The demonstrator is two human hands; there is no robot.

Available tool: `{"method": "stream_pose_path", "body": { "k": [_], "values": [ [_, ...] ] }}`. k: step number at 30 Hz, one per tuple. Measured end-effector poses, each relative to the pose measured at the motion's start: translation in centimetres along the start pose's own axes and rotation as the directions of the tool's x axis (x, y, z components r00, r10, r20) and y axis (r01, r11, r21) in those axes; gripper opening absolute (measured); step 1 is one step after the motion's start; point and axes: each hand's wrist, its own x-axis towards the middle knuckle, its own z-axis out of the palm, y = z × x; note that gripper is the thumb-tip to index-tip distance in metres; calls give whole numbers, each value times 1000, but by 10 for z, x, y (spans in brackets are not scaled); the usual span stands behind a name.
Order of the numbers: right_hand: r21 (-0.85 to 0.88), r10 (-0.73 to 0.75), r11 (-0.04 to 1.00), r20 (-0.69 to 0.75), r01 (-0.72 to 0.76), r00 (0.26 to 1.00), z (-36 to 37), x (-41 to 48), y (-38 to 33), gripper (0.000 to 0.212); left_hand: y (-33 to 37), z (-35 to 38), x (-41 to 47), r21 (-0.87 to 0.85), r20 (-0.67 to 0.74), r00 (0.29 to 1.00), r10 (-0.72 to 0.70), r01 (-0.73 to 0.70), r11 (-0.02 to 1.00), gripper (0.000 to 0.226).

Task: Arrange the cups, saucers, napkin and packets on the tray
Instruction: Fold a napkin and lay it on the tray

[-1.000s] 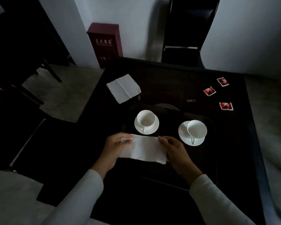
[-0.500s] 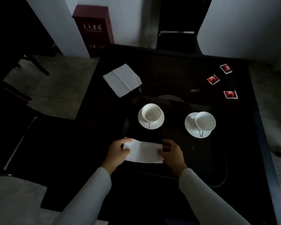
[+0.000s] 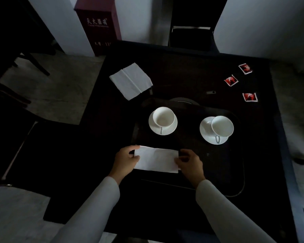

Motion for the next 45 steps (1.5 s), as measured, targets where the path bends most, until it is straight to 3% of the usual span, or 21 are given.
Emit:
{"method": "stream_pose_path", "body": {
  "k": [5, 8, 11, 14, 17, 20, 29, 34, 41, 45],
  "values": [
    [-91, -47, 995, -15, 46, 999, -7, 1, 5, 41, 5, 4, -5, 130, -83, 984, 156, -144, 981, 37],
    [-188, -148, 973, -47, 136, 988, -5, -3, 3, 35, 4, 8, -4, 307, -86, 955, 282, -244, 920, 35],
    [-319, -345, 888, 10, 330, 938, 3, -11, -1, 30, 3, 12, -9, 493, -12, 914, 405, -347, 798, 37],
    [-441, -508, 730, 161, 522, 846, 17, -24, -8, 36, -5, 19, -10, 602, 157, 801, 578, -542, 587, 41],
    [-535, -493, 582, 367, 613, 789, 34, -31, -12, 52, -17, 30, -11, 714, 301, 823, 481, -529, 459, 51],
    [-631, -371, 496, 467, 596, 803, 44, -31, -12, 62, -29, 34, -6, 776, 351, 853, 387, -496, 390, 60],
    [-690, -235, 522, 448, 501, 863, 34, -30, -8, 70, -34, 27, 8, 785, 384, 837, 390, -518, 340, 65],
    [-701, -226, 531, 425, 477, 876, 29, -26, -1, 71, -36, 23, 8, 780, 394, 828, 399, -531, 330, 67],
    [-720, -248, 500, 413, 481, 876, 24, -24, 14, 71, -33, 18, 10, 779, 426, 857, 291, -511, 363, 68],
    [-692, -269, 536, 403, 484, 875, 24, -21, 19, 73, -32, 12, 11, 794, 422, 857, 295, -507, 337, 71]
  ]
}}
